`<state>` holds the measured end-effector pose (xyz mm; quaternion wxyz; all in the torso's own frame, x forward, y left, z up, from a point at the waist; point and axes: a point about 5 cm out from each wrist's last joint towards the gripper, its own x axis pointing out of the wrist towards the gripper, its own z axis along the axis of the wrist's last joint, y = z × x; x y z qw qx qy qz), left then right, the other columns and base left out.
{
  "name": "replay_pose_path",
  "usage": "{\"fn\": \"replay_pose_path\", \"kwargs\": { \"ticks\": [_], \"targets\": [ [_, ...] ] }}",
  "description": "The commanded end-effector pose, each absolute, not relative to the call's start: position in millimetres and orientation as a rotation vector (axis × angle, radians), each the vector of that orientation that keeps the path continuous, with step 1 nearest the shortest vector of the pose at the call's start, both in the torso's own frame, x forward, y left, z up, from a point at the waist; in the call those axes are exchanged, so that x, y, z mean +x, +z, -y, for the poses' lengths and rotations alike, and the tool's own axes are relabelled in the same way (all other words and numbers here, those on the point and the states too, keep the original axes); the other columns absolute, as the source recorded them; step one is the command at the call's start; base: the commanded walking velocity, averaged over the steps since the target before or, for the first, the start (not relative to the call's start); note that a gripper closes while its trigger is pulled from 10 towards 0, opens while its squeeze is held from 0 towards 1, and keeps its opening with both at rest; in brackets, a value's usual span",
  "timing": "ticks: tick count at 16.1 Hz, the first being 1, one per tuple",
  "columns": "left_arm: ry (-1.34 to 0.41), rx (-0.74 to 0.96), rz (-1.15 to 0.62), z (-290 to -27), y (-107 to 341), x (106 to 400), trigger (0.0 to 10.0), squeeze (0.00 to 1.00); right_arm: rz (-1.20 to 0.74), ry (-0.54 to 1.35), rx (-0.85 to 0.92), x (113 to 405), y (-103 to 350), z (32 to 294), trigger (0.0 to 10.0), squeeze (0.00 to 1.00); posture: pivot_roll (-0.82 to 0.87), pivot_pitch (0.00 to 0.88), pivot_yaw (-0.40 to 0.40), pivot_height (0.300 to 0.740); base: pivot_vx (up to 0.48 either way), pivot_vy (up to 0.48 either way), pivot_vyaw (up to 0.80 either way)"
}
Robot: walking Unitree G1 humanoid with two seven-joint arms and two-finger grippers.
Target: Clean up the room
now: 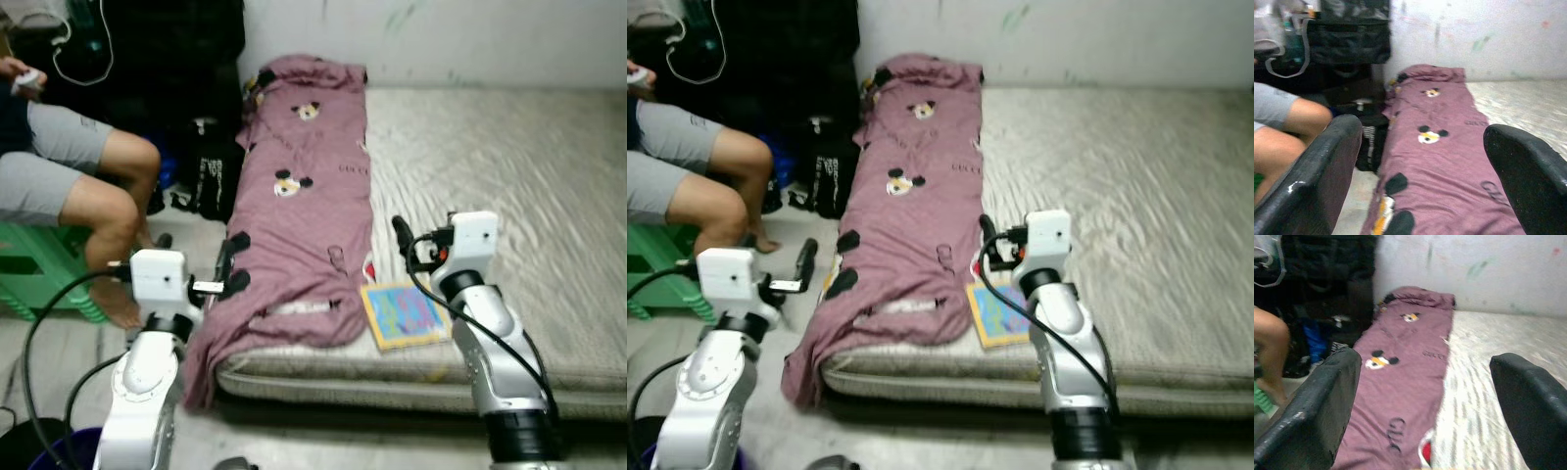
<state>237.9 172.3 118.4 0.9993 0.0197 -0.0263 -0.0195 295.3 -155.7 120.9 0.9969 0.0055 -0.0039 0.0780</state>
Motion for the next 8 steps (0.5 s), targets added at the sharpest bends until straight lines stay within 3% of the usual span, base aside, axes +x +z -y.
{"fn": "replay_pose_path", "kwargs": {
  "ticks": [1,8],
  "targets": [
    [-0.002,0.06,0.052,-180.5,119.5,237.6,10.0,0.0,0.023,0.19,0.013,297.9,125.8,144.4,10.0,0.0,-0.06,0.0,-0.023,0.74,0.0,0.0,0.0],
    [-0.007,0.074,0.047,-179.0,119.6,239.6,10.0,0.0,0.009,0.178,0.02,298.8,123.3,144.8,10.0,0.0,-0.06,0.0,-0.022,0.74,0.0,0.0,0.0]
  ]
}}
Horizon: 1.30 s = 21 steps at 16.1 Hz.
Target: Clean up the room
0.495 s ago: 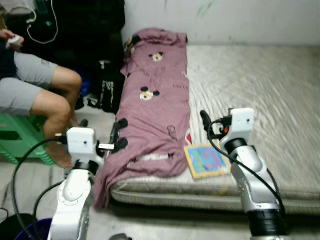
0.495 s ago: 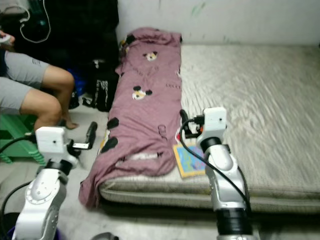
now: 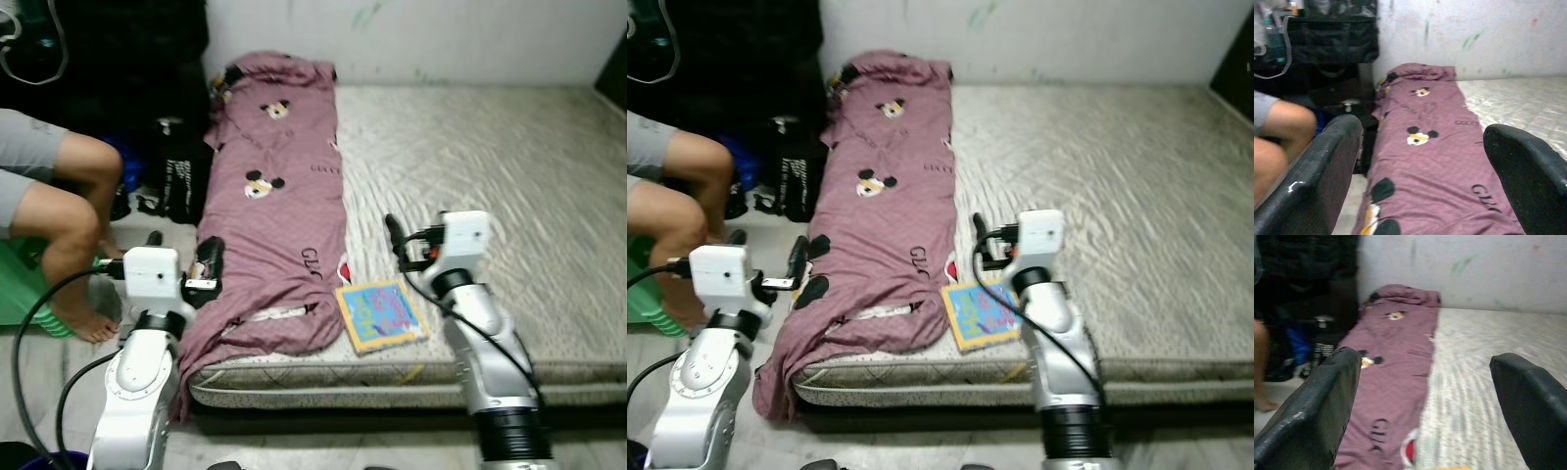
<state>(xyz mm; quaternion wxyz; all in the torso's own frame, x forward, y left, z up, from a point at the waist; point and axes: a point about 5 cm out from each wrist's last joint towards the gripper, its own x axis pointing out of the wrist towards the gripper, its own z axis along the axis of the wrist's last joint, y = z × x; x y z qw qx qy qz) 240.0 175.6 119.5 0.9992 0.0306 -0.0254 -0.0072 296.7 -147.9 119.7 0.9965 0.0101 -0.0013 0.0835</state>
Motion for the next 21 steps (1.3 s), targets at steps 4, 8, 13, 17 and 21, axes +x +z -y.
{"fn": "replay_pose_path", "kwargs": {
  "ticks": [4,8,13,17,21],
  "targets": [
    [-0.013,0.075,0.05,-178.2,120.0,240.1,10.0,0.0,0.011,0.175,0.022,298.8,123.1,145.3,10.0,0.0,-0.06,0.0,-0.02,0.74,0.0,0.0,-0.43],
    [-0.02,0.072,0.047,-177.1,119.2,240.7,10.0,0.0,0.017,0.162,0.023,298.4,123.1,146.0,10.0,0.0,-0.07,0.0,-0.001,0.74,0.0,0.0,0.0],
    [-0.057,0.073,0.062,-172.5,123.5,249.3,10.0,0.0,0.02,0.144,0.023,297.0,122.5,146.9,10.0,0.0,-0.08,0.0,0.014,0.74,0.0,-0.105,0.0],
    [-0.05,0.068,0.065,-172.0,123.3,247.9,10.0,0.0,0.018,0.165,-0.003,297.0,121.8,145.2,10.0,0.0,-0.07,0.0,-0.001,0.74,0.0,-0.288,0.12],
    [-0.046,0.062,0.063,-171.7,122.7,246.9,10.0,0.0,0.014,0.167,-0.005,296.6,121.7,145.8,10.0,0.0,-0.08,0.0,-0.006,0.74,0.0,-0.356,0.36]
  ]
}}
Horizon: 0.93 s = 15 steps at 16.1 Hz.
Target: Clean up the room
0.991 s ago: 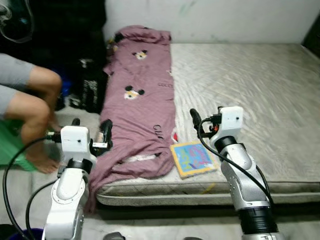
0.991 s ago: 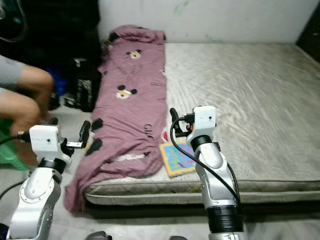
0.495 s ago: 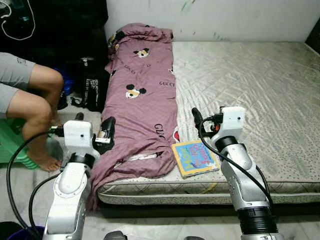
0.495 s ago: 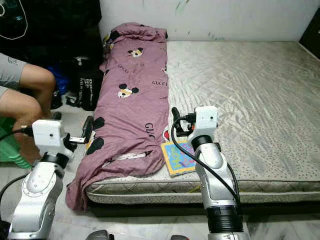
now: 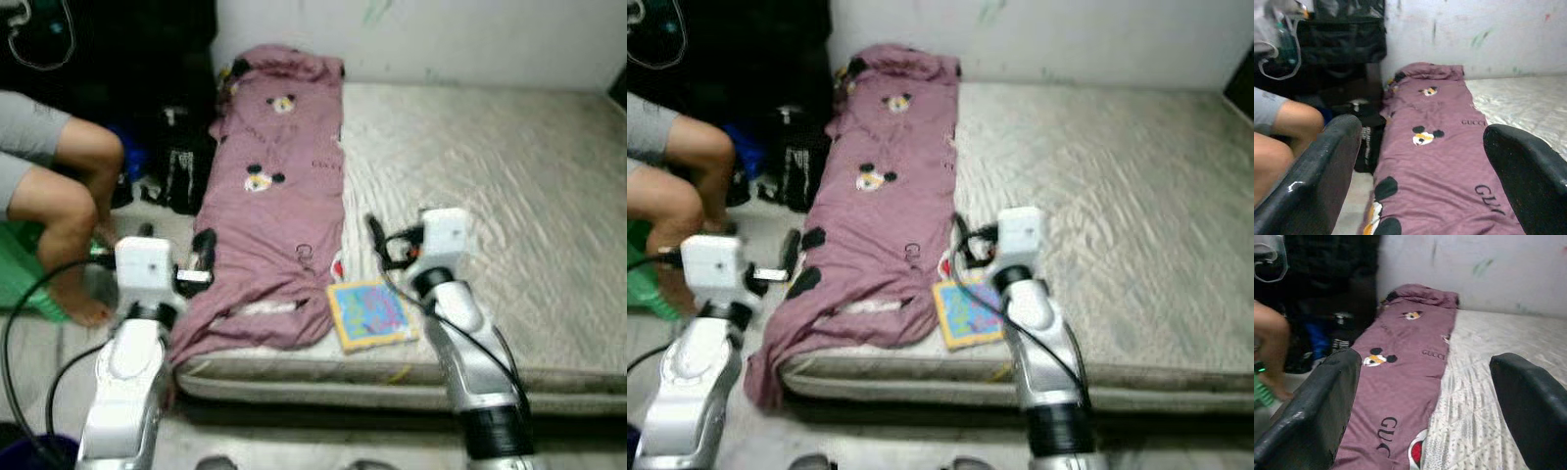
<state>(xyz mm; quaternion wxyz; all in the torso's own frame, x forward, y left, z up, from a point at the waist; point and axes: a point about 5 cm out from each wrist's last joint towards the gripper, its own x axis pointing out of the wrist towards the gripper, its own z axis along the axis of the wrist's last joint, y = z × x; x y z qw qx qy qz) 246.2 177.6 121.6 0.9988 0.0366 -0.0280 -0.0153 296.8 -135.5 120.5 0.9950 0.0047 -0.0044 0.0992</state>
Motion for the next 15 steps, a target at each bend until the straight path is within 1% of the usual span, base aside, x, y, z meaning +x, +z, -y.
{"fn": "replay_pose_path", "kwargs": {
  "ticks": [1,15],
  "targets": [
    [-0.047,0.06,0.061,-171.2,122.3,246.8,10.0,0.0,0.013,0.168,-0.006,296.4,121.7,146.1,10.0,0.0,-0.08,0.0,-0.007,0.74,0.0,-0.352,0.0],
    [-0.047,0.052,0.06,-169.9,122.0,247.4,10.0,0.0,0.012,0.177,-0.015,297.7,122.0,146.1,10.0,0.0,-0.07,0.0,-0.015,0.74,0.0,-0.354,0.0]
  ]
}}
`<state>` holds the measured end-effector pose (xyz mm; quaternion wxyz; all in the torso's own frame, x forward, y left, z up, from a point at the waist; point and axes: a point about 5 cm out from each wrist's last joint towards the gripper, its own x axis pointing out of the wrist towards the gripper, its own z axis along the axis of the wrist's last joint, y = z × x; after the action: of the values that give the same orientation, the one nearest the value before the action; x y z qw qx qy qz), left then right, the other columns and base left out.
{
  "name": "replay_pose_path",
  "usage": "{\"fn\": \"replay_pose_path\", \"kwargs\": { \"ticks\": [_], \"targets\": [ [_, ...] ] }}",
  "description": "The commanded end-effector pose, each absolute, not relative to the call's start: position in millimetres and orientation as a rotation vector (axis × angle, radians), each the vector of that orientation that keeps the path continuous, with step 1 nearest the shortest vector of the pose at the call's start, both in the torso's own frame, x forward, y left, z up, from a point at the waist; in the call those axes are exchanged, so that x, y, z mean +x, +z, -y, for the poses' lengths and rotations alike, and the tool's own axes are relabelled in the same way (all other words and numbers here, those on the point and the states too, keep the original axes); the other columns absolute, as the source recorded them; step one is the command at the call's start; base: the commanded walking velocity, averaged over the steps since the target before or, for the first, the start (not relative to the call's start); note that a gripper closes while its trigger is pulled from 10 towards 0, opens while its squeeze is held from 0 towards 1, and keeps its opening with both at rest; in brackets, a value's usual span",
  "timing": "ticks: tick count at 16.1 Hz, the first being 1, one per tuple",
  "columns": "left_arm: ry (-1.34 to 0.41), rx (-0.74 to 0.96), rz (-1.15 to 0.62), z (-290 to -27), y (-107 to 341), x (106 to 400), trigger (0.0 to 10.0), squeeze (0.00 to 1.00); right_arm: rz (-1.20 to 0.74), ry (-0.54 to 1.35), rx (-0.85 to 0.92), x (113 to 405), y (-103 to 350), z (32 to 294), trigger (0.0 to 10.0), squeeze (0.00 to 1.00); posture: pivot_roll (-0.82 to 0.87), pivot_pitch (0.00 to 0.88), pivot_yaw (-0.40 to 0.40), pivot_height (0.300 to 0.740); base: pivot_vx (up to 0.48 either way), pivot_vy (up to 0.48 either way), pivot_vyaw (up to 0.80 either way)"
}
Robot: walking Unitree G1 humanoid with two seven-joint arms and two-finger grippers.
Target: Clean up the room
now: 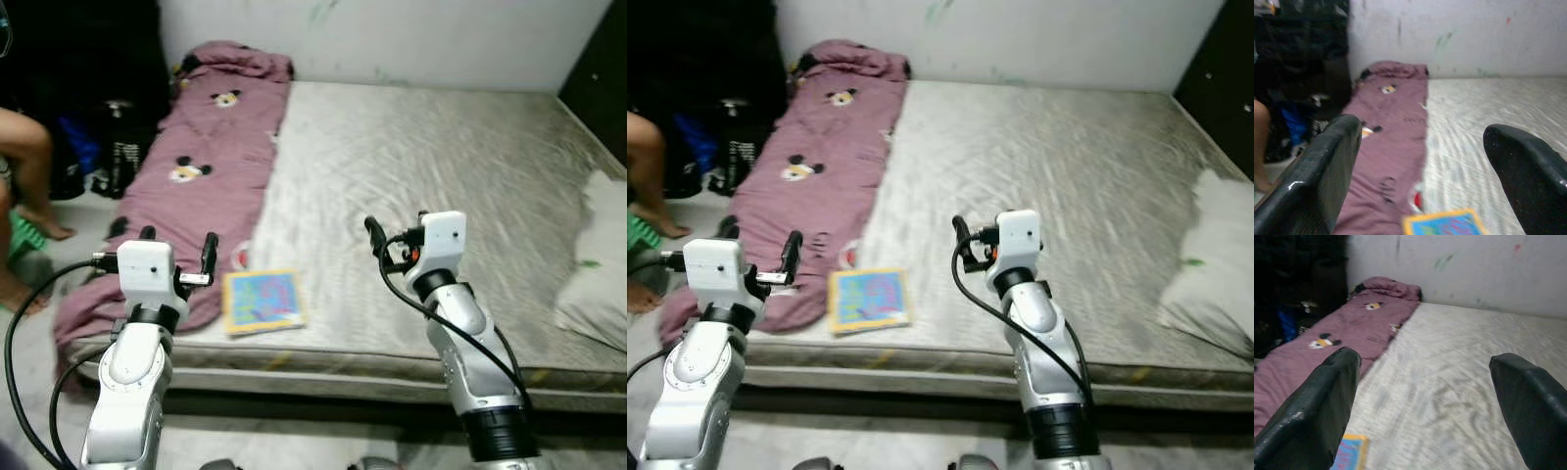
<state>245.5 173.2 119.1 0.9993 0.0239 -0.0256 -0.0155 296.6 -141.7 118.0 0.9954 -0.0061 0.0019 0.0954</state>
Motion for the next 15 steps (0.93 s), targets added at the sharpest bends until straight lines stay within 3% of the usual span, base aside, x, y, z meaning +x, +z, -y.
{"fn": "replay_pose_path", "kwargs": {
  "ticks": [1,8,15],
  "targets": [
    [-0.047,0.052,0.061,-169.7,122.0,247.5,10.0,0.0,0.012,0.176,-0.015,297.9,122.0,146.3,10.0,0.0,-0.07,0.0,-0.015,0.74,0.0,-0.341,0.0],
    [-0.044,0.052,0.065,-169.6,122.4,248.4,10.0,0.0,0.014,0.176,-0.019,299.0,122.1,146.4,10.0,0.0,-0.07,0.0,-0.016,0.74,0.0,-0.329,0.0],
    [-0.059,0.026,0.075,-168.5,122.9,249.0,10.0,0.0,0.015,0.172,-0.021,299.1,121.8,147.3,10.0,0.0,-0.08,0.0,-0.017,0.74,0.0,0.0,0.0]
  ]
}}
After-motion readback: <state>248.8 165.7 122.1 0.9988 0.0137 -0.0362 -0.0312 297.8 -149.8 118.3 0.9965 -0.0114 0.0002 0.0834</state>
